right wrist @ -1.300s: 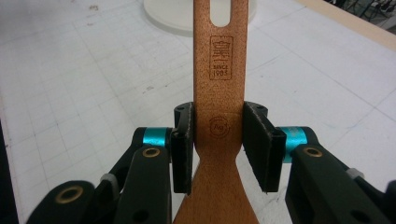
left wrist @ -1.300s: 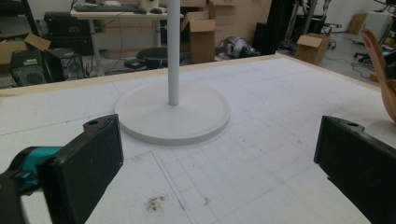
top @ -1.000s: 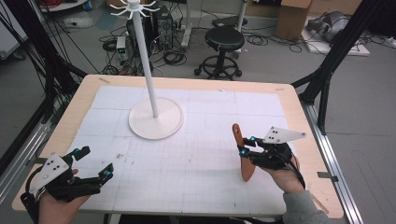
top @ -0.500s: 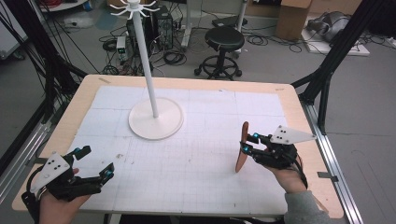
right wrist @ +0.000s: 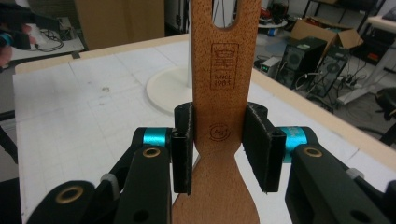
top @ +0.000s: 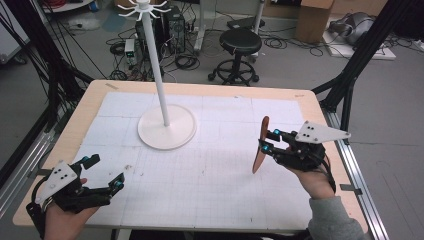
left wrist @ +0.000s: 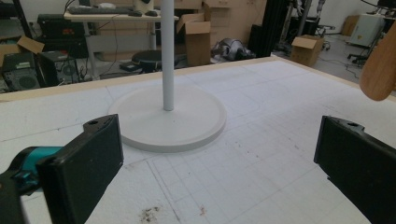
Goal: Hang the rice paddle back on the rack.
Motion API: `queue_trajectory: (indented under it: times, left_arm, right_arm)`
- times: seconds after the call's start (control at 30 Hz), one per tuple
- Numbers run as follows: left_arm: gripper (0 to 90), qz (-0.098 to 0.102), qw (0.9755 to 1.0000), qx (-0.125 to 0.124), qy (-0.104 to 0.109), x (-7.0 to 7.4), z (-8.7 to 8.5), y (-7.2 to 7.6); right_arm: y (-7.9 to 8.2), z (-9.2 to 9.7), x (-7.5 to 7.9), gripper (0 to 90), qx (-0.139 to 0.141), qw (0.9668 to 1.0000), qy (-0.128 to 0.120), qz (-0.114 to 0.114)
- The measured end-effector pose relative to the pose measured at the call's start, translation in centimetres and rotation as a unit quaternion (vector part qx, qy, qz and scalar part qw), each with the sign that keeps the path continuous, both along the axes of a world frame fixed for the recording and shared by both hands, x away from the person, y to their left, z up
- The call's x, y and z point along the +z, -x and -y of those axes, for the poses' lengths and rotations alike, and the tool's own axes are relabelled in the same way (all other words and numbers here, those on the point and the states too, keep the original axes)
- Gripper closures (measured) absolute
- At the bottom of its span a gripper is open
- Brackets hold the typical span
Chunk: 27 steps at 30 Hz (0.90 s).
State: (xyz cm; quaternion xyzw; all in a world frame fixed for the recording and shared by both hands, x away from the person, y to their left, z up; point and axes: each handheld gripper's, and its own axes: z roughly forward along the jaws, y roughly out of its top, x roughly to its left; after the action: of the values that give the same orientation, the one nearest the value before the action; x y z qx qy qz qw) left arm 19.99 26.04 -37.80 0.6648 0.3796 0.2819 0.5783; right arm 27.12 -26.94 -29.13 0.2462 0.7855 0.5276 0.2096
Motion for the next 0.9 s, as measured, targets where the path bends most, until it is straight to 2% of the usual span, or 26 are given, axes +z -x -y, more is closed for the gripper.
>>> queue_trajectory:
  times: [0.1,0.37,0.47,0.67,0.9]
  left_arm:
    - [1.8,0.0,1.0,-0.002,0.0,0.0,0.2,-0.1]
    - [1.8,0.0,1.0,-0.002,-0.002,-0.2,0.3,-0.1]
    - [1.8,0.006,1.0,-0.003,-0.004,-0.2,0.3,0.0]
    - [1.8,0.002,1.0,-0.001,-0.002,-0.2,0.1,0.2]
    - [1.8,0.001,1.0,0.0,0.002,-0.3,0.0,0.5]
  right_arm:
    - [-0.3,-0.7,1.3,65.0,0.002,1.0,0.005,0.005]
    - [-1.6,-2.6,3.7,65.0,0.012,0.9998,-0.005,0.016]
    - [-2.4,-3.4,4.3,65.0,0.013,0.9996,-0.003,0.024]
    - [-4.2,-5.1,5.7,65.0,0.013,0.9994,-0.007,0.031]
    - [-6.5,-7.5,7.6,65.0,0.015,0.9993,-0.012,0.032]
